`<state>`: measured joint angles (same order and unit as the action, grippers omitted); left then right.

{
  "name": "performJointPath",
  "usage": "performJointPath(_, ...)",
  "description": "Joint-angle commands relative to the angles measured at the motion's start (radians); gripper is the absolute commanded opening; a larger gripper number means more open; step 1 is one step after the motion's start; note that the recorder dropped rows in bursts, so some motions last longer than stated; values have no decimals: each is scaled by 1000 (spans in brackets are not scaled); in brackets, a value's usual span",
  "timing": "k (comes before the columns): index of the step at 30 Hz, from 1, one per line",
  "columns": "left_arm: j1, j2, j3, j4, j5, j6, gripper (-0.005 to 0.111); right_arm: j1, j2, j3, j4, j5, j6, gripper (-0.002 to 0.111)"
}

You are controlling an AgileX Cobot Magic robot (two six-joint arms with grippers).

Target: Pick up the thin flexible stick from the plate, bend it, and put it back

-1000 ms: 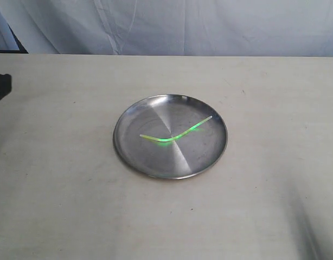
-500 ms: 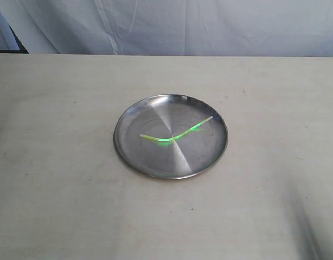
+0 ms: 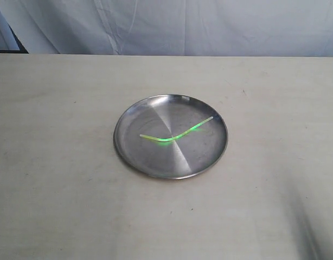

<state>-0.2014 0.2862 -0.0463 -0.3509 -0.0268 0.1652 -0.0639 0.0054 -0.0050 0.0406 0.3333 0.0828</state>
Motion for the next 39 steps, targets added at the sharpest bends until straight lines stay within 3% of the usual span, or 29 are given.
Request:
performJointPath(1,47,-93,46,208,38,-241,0,-5,-5,5,-6,-11,-2,0)
performJointPath(9,52,-199,46,232,252,-239,0,-5,-5,5,5,-8,-2,0)
performJointPath(39,52,-286,46,239,244,-233,0,-5,-5,5,5,-10,-2,0)
